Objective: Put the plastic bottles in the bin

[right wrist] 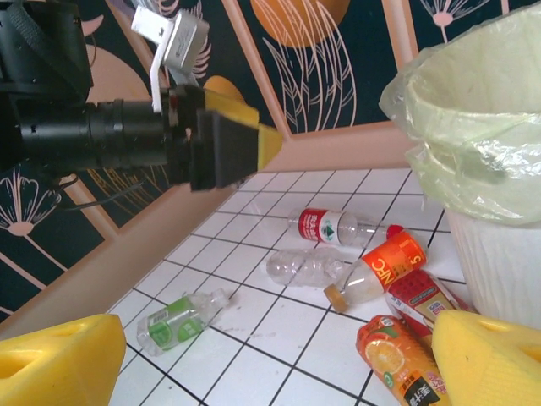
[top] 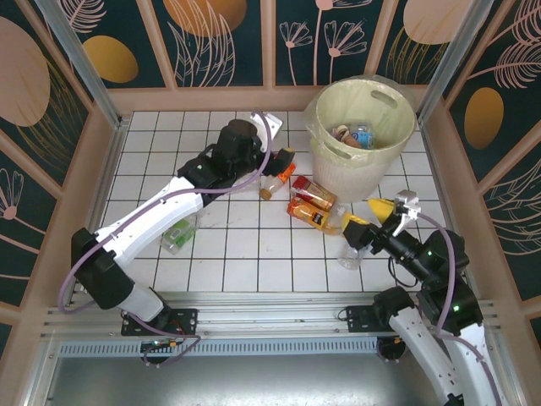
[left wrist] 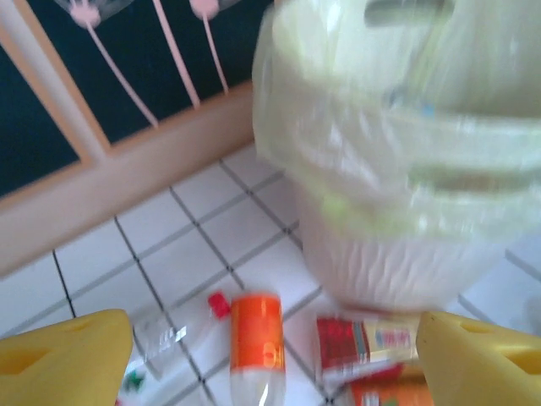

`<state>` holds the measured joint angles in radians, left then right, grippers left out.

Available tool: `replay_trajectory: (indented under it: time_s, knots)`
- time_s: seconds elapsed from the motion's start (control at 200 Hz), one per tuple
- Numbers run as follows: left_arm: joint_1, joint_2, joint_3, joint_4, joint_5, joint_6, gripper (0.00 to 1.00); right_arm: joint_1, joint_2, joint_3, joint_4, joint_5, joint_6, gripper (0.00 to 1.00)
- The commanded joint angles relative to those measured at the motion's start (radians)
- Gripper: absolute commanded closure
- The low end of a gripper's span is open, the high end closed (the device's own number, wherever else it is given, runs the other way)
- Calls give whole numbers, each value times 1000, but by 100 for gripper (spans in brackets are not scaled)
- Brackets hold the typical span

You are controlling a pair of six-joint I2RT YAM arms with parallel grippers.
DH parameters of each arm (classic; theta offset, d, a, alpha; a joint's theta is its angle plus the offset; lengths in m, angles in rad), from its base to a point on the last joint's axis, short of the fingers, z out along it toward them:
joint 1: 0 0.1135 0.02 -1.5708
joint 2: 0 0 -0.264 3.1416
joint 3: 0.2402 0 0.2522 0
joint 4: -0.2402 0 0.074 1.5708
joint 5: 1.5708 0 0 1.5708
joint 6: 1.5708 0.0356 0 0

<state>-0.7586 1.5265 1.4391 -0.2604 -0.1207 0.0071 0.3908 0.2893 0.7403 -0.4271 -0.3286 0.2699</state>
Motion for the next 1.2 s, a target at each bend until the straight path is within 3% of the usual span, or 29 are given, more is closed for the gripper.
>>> replay_trajectory:
  time_s: [0.0, 0.13, 0.435, 0.535, 0.791, 0.886, 1.196]
  knots:
    - [4, -85, -86, -95, 31, 17, 10, 8, 60, 43, -23, -8, 4, 10]
    - [4, -198, -235, -50, 130, 6, 1, 7, 150, 47, -45, 5, 23, 15]
    - [3, -424, -460, 87, 346, 49, 1, 9, 417, 5, -44, 37, 35, 22]
    - [2, -457, -473, 45, 425, 71, 1, 24, 492, 5, -55, 49, 13, 22]
    - [3, -539, -472, 15, 482, 94, 1, 107, 628, -2, -32, 177, -15, 21]
    - [3, -559, -476, 26, 475, 89, 1, 151, 692, -2, -24, 280, -31, 21]
    - [4, -592, -523, 120, 517, 52, 1, 248, 1020, 96, -4, 449, -116, 20]
